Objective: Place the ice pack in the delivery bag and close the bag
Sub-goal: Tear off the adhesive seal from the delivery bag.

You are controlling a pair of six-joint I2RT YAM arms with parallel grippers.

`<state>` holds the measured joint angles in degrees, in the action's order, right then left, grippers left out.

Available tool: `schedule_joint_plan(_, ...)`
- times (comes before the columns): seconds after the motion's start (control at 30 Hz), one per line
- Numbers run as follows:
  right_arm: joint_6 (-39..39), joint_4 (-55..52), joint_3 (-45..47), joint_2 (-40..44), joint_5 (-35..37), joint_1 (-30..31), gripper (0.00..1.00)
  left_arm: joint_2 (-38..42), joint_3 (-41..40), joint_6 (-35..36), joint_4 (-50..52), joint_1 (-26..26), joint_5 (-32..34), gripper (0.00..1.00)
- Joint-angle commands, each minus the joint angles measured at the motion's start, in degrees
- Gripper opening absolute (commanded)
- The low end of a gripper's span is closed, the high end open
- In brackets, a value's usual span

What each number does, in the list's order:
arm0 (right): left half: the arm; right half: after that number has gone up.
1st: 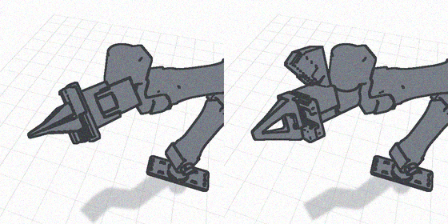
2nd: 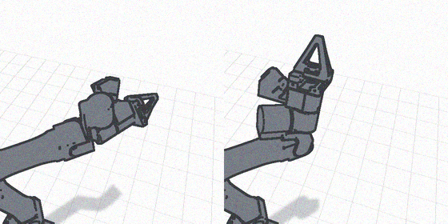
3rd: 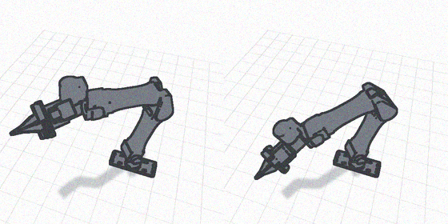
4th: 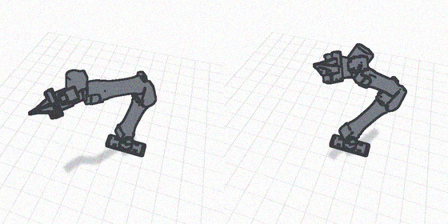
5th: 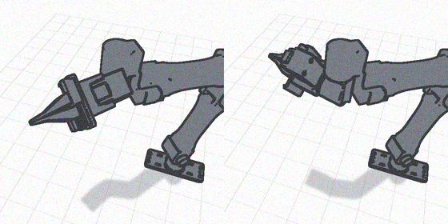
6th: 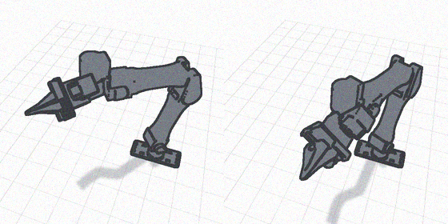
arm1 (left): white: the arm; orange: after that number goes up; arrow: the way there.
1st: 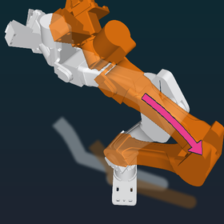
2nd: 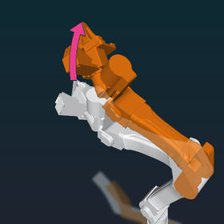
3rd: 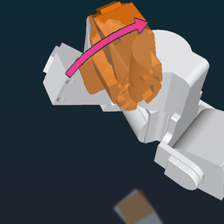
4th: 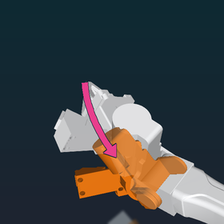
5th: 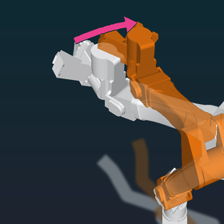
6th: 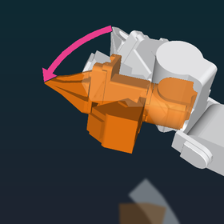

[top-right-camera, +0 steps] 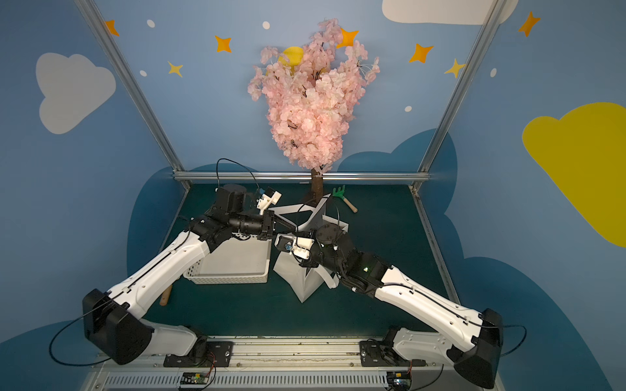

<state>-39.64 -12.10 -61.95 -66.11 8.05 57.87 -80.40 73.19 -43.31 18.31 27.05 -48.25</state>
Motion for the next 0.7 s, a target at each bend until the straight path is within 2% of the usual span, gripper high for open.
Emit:
schedule_joint_plan(0.0, -0.35, 1.68, -1.67, -0.72, 1.15, 0.32, 0.27, -0.57, 1.69, 0.33, -0.79, 0.07, -1.32, 0.03)
schedule_joint_plan(0.23, -0.18, 2.42, -2.03, -0.51, 1.39, 0.26, 0.19, -0.71, 1.94, 0.86, -0.3, 0.04, -1.11, 0.03)
schedule_joint_plan(0.43, 0.17, 0.1, -2.52, 0.2, 1.06, 0.23, 0.28, -1.14, 2.27, 1.03, -0.17, 0.06, -1.23, 0.03)
schedule_joint_plan(0.67, 0.0, -0.87, -2.2, 1.34, 1.22, 0.2, 0.26, -1.29, 2.57, 1.21, -0.16, -0.02, -1.32, 0.03)
